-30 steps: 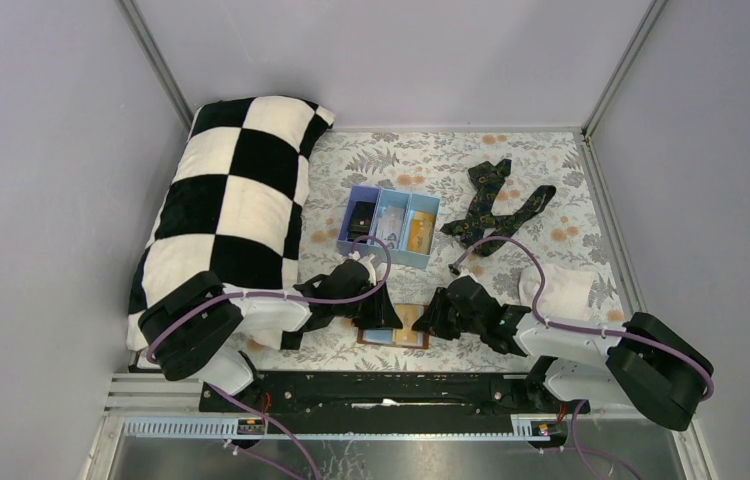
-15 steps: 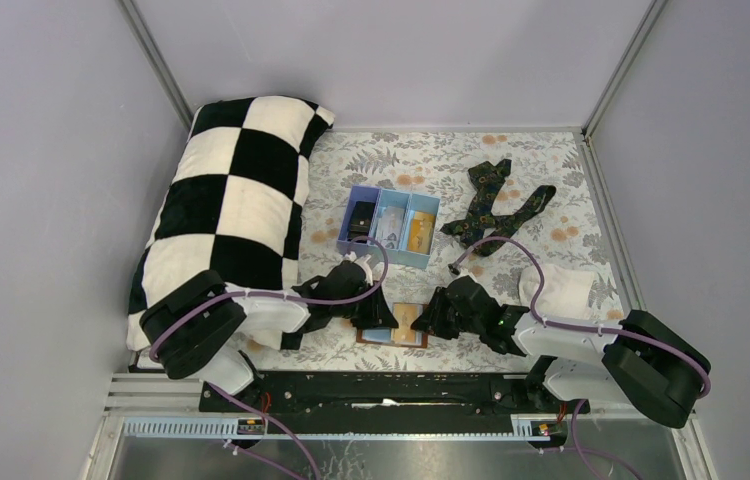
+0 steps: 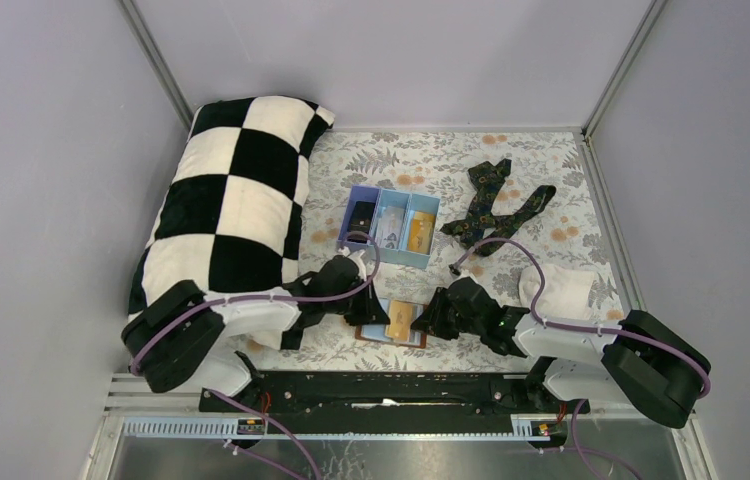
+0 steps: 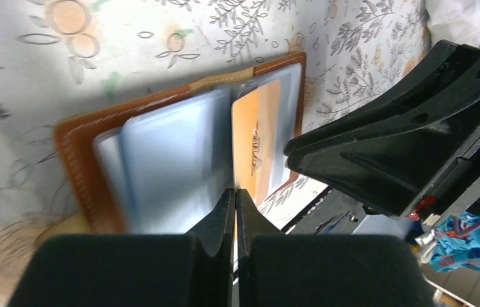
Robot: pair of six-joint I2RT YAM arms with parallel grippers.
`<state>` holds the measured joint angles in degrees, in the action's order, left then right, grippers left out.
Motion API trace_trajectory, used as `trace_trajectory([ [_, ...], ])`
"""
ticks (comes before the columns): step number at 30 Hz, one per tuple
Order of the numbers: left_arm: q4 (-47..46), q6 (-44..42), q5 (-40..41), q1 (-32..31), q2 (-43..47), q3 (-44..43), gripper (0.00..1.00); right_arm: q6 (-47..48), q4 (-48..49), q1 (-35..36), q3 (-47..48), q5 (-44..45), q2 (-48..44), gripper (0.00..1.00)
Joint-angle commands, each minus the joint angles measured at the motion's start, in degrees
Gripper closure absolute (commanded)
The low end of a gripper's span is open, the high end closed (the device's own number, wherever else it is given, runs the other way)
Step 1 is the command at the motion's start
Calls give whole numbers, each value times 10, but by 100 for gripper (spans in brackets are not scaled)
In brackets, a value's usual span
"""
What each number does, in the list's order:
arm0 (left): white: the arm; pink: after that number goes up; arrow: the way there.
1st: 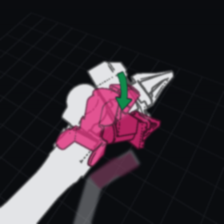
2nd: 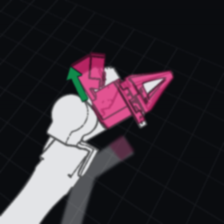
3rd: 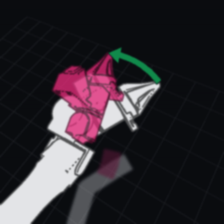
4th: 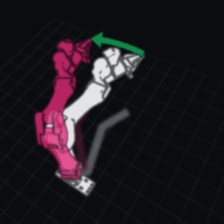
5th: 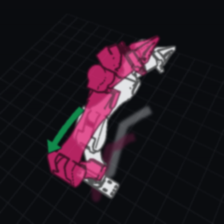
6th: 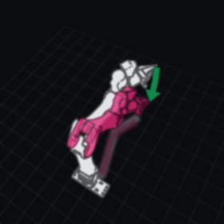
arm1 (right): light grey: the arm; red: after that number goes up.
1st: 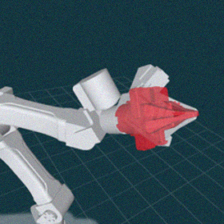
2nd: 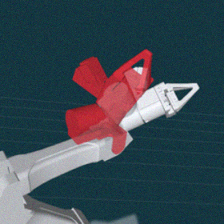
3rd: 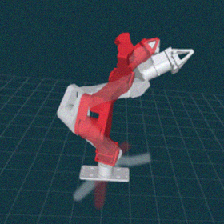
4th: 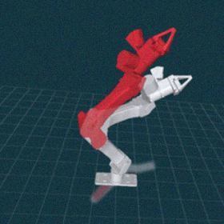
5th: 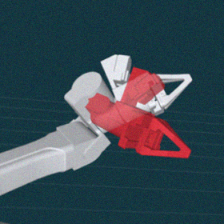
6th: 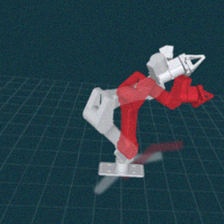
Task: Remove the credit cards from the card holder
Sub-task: Remove the credit card from the card holder.
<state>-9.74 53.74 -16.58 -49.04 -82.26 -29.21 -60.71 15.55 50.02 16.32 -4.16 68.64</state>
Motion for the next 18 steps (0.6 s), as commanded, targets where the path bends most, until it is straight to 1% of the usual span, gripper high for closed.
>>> trace_trajectory([
  [1,82,-50,35,21,56,-23,100,-1,-26,6,-19,6,10,75],
  [4,119,-72,45,35,90,-24,100,-1,-24,6,-20,6,12,75],
  [7,146,-95,38,46,125,-32,100,0,-29,6,-15,3,6,75],
  [10,191,-132,31,49,144,-59,100,3,-48,6,-1,4,-6,75],
  [12,225,-149,30,49,149,-88,100,9,-74,6,15,6,-20,73],
  [14,242,-157,20,51,159,-103,100,11,-80,6,26,3,-46,67],
  [18,241,-154,-21,56,182,-114,100,3,-45,6,26,-5,-114,43],
])
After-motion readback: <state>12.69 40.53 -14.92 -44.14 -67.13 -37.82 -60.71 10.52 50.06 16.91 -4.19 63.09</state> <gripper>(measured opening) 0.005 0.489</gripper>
